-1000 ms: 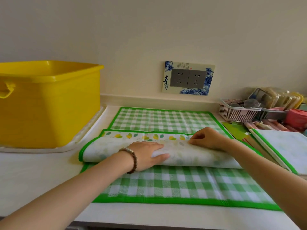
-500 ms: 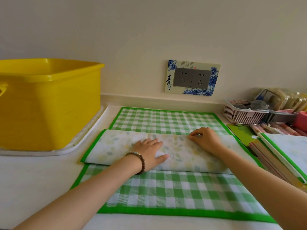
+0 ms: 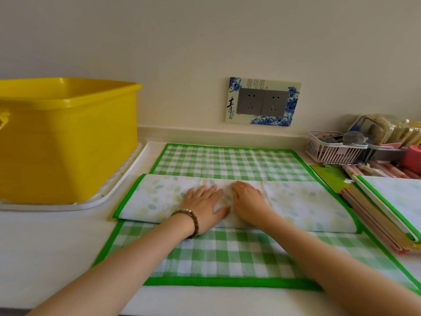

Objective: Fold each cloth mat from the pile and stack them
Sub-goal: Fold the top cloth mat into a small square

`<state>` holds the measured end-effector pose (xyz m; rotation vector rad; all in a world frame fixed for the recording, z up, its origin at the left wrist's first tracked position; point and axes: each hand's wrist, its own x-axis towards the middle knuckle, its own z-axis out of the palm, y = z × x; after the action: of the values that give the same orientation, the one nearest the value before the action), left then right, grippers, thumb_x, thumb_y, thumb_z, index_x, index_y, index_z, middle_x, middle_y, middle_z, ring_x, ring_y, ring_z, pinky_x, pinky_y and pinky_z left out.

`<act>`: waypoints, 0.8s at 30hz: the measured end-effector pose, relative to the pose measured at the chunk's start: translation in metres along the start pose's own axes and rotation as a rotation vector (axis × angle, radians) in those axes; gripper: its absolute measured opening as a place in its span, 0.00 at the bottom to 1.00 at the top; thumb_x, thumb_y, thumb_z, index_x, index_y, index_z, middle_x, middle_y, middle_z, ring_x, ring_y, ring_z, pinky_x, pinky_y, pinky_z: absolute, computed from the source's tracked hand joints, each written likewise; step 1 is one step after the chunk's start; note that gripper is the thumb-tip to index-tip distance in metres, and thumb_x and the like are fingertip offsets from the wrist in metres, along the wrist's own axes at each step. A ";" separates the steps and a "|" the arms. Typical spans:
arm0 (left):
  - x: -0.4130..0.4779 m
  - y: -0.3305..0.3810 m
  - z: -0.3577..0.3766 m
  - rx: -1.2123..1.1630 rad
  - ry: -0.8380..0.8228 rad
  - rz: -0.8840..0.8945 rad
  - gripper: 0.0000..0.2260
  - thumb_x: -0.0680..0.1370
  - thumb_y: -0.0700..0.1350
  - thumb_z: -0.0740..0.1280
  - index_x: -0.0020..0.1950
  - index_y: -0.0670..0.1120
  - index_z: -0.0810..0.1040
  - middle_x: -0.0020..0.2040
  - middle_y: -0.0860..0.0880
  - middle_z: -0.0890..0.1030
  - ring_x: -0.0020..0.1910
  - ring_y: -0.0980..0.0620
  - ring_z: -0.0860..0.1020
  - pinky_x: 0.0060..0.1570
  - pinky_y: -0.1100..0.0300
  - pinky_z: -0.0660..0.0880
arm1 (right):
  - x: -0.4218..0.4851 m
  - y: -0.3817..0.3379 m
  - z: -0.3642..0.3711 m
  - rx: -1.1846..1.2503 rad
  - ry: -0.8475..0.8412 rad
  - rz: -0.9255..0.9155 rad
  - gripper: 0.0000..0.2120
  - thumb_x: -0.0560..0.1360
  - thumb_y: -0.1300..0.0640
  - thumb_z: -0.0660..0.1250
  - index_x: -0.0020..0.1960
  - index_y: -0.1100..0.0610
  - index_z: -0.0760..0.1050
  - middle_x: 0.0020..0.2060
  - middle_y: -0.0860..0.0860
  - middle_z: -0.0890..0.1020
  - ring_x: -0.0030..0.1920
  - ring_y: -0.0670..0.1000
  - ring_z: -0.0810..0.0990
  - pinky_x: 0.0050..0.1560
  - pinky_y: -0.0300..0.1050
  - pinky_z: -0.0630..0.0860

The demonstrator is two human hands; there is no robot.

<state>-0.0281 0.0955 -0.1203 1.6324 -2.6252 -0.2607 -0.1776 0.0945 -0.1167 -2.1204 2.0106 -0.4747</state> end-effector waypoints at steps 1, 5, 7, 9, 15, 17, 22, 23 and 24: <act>0.000 0.000 0.000 0.009 0.003 0.003 0.28 0.79 0.62 0.44 0.77 0.54 0.46 0.78 0.54 0.45 0.76 0.53 0.44 0.74 0.49 0.41 | -0.003 0.001 0.004 -0.019 -0.012 0.010 0.21 0.81 0.58 0.48 0.74 0.56 0.59 0.75 0.52 0.60 0.75 0.53 0.55 0.75 0.51 0.50; 0.001 0.000 0.001 0.029 0.011 0.006 0.29 0.79 0.64 0.45 0.77 0.54 0.46 0.78 0.54 0.45 0.76 0.53 0.44 0.74 0.49 0.41 | -0.009 0.007 0.007 -0.074 -0.022 0.012 0.23 0.82 0.51 0.44 0.76 0.52 0.54 0.77 0.49 0.54 0.77 0.52 0.49 0.75 0.53 0.44; 0.001 -0.001 0.002 0.028 0.012 0.007 0.32 0.77 0.67 0.46 0.77 0.53 0.46 0.78 0.54 0.45 0.76 0.52 0.44 0.74 0.49 0.42 | -0.010 0.010 0.004 -0.098 -0.046 0.014 0.24 0.82 0.48 0.43 0.77 0.49 0.52 0.77 0.48 0.52 0.77 0.51 0.47 0.75 0.54 0.43; 0.000 -0.002 0.001 0.033 0.004 0.010 0.36 0.75 0.70 0.46 0.77 0.53 0.46 0.78 0.54 0.44 0.76 0.52 0.44 0.74 0.48 0.42 | -0.013 0.018 0.002 -0.115 -0.066 0.015 0.24 0.81 0.45 0.43 0.77 0.47 0.50 0.77 0.48 0.50 0.77 0.51 0.46 0.75 0.54 0.42; -0.001 -0.002 0.000 0.013 -0.029 0.020 0.40 0.71 0.73 0.48 0.77 0.53 0.44 0.78 0.55 0.41 0.76 0.52 0.41 0.74 0.48 0.40 | -0.026 0.055 -0.017 -0.163 -0.081 0.094 0.26 0.79 0.38 0.43 0.76 0.42 0.48 0.77 0.46 0.49 0.77 0.51 0.45 0.75 0.54 0.42; -0.002 -0.002 -0.001 0.015 -0.036 0.022 0.40 0.71 0.73 0.48 0.77 0.54 0.44 0.77 0.55 0.41 0.76 0.52 0.41 0.74 0.48 0.40 | -0.031 0.071 -0.023 -0.176 -0.091 0.138 0.27 0.79 0.36 0.43 0.76 0.41 0.47 0.77 0.45 0.48 0.77 0.52 0.45 0.75 0.55 0.42; -0.004 -0.002 -0.002 0.020 -0.043 0.023 0.40 0.71 0.73 0.48 0.77 0.54 0.43 0.77 0.55 0.40 0.76 0.53 0.41 0.74 0.48 0.40 | -0.041 0.107 -0.041 -0.210 -0.118 0.223 0.28 0.78 0.35 0.42 0.76 0.41 0.45 0.77 0.45 0.46 0.77 0.51 0.45 0.75 0.55 0.42; -0.003 -0.002 -0.002 0.020 -0.044 0.023 0.40 0.71 0.73 0.48 0.77 0.54 0.43 0.77 0.55 0.40 0.76 0.53 0.41 0.74 0.48 0.40 | -0.044 0.114 -0.044 -0.214 -0.118 0.232 0.28 0.78 0.35 0.42 0.76 0.41 0.44 0.77 0.45 0.46 0.77 0.51 0.45 0.75 0.55 0.42; -0.003 -0.002 -0.002 0.019 -0.044 0.023 0.40 0.71 0.73 0.48 0.77 0.54 0.43 0.77 0.55 0.40 0.76 0.53 0.41 0.74 0.48 0.40 | -0.046 0.120 -0.046 -0.216 -0.114 0.239 0.28 0.78 0.36 0.42 0.76 0.41 0.44 0.77 0.45 0.46 0.77 0.51 0.45 0.75 0.54 0.42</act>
<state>-0.0248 0.0974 -0.1184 1.6201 -2.6848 -0.2744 -0.3080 0.1358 -0.1200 -1.9293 2.2975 -0.1010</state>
